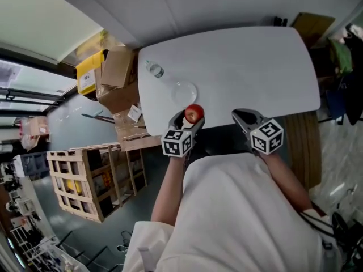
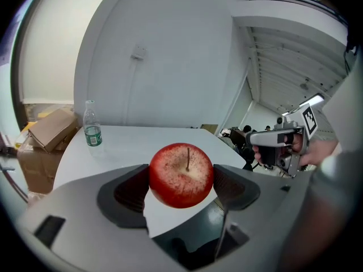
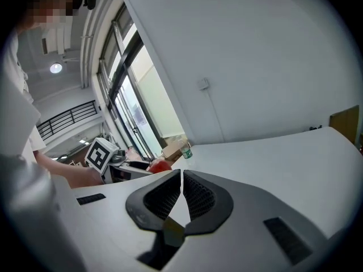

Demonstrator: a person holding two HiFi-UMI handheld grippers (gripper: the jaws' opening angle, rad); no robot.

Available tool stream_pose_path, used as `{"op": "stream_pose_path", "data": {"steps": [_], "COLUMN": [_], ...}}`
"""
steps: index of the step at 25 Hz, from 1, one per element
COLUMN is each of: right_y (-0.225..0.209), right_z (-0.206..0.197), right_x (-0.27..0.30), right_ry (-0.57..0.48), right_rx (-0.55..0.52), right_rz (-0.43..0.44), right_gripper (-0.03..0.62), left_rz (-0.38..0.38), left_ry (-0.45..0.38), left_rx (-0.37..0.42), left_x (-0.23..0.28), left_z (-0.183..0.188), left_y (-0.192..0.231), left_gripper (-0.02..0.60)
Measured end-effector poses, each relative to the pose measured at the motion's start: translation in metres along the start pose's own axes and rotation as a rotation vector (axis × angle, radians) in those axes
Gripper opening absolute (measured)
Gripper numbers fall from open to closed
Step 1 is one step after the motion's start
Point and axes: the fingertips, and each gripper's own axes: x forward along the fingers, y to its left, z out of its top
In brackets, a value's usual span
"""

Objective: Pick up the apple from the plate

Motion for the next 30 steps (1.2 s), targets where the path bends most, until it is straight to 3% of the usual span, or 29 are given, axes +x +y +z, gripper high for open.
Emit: {"op": "stream_pose_path", "data": {"steps": [14, 30], "right_y": [0.035, 0.117], "right_z": [-0.008, -0.005], "right_x": [0.008, 0.033], "right_ry": [0.022, -0.019], "right_rx": [-0.092, -0.138], "right_rz": [0.157, 0.194], "right_gripper": [0.038, 0.037], "left_rz": [0.125, 0.069], "left_ry": [-0.105, -0.121], "left_rx": [-0.084, -0.064], "left_x": [-0.083, -0.144], "left_z": [-0.021, -0.035], "left_y": [-0.022, -0.005], "left_gripper": [0.357, 0.357]}}
